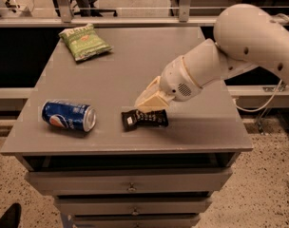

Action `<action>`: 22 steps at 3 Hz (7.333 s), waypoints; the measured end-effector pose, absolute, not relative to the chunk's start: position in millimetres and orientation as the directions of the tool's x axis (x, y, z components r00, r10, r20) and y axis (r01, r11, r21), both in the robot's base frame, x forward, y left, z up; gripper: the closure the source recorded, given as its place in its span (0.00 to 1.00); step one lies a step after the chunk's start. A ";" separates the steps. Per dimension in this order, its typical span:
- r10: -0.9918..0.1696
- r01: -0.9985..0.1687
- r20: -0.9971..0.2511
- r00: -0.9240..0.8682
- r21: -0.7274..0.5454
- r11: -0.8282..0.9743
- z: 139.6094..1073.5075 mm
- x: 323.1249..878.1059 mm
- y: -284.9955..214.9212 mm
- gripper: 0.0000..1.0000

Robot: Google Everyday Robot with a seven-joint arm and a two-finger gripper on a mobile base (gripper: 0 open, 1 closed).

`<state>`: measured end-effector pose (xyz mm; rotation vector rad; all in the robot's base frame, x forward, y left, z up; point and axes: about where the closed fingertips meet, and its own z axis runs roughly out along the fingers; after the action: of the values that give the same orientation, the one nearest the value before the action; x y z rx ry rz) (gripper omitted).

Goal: Move rxbar chocolate near pepsi can

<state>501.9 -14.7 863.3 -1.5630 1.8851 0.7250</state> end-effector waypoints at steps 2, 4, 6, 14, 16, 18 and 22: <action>-0.666 -0.995 -0.741 -0.086 0.031 0.094 860.2 477.1 32.2 0.81; -0.683 -0.991 -0.727 -0.072 -0.025 0.131 869.7 494.2 8.4 0.35; -0.699 -0.990 -0.708 -0.101 0.006 0.138 859.4 496.8 -0.7 0.00; -0.722 -0.981 -0.671 -0.170 0.043 0.190 826.0 517.1 -33.6 1.00; -0.632 -0.990 -0.775 -0.019 -0.073 0.119 896.2 534.5 19.3 1.00; -0.605 -0.990 -0.794 0.050 -0.122 0.078 917.3 530.9 39.7 1.00; -0.660 -0.995 -0.751 0.022 -0.081 0.058 865.6 519.9 23.7 1.00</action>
Offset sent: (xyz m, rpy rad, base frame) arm -0.0286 0.0563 -0.0034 0.0183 -0.0291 0.0874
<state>519.9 23.7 865.6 -1.6675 1.7043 0.6732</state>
